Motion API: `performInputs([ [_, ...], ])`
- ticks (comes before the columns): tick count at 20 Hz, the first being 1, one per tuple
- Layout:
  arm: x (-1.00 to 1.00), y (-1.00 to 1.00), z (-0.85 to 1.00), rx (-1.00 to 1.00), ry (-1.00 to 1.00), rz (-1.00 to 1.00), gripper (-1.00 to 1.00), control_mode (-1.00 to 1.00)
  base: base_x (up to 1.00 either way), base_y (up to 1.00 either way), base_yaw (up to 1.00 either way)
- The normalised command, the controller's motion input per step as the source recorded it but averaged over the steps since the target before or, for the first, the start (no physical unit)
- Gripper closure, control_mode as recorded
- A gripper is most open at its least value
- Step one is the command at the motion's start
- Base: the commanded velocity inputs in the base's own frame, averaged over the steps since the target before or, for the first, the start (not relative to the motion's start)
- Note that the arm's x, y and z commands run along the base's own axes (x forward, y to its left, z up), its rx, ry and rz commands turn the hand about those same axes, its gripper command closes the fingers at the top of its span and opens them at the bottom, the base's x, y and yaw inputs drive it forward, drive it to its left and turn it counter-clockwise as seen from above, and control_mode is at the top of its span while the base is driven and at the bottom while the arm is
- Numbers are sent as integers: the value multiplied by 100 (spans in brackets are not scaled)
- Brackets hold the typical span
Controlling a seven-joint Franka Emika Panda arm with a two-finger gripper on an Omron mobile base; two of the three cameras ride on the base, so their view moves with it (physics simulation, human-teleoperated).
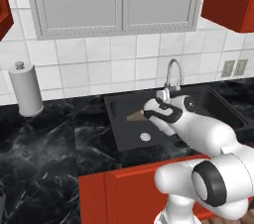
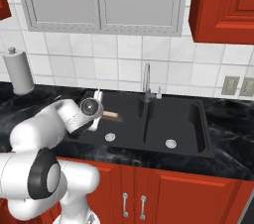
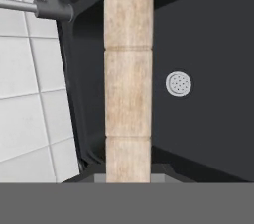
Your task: Move the cutting board and knife to the sink. Then move spray from the shelves to the counter.
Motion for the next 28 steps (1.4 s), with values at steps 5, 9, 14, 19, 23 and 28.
performInputs([
  [5, 26, -5, -8, -4, 2, 0, 100, -100, 0, 0, 0],
  [9, 18, -8, -6, -4, 0, 0, 100, -100, 0, 0, 0],
  [14, 15, -6, -9, -2, 0, 0, 100, -100, 0, 0, 0],
  [19, 15, 0, -9, 0, -4, 1, 100, -100, 0, 0, 0],
  [23, 20, 0, -9, 0, 0, 1, 100, -100, 0, 0, 0],
  [28, 23, 0, -13, 0, 0, 1, 100, -100, 0, 0, 0],
])
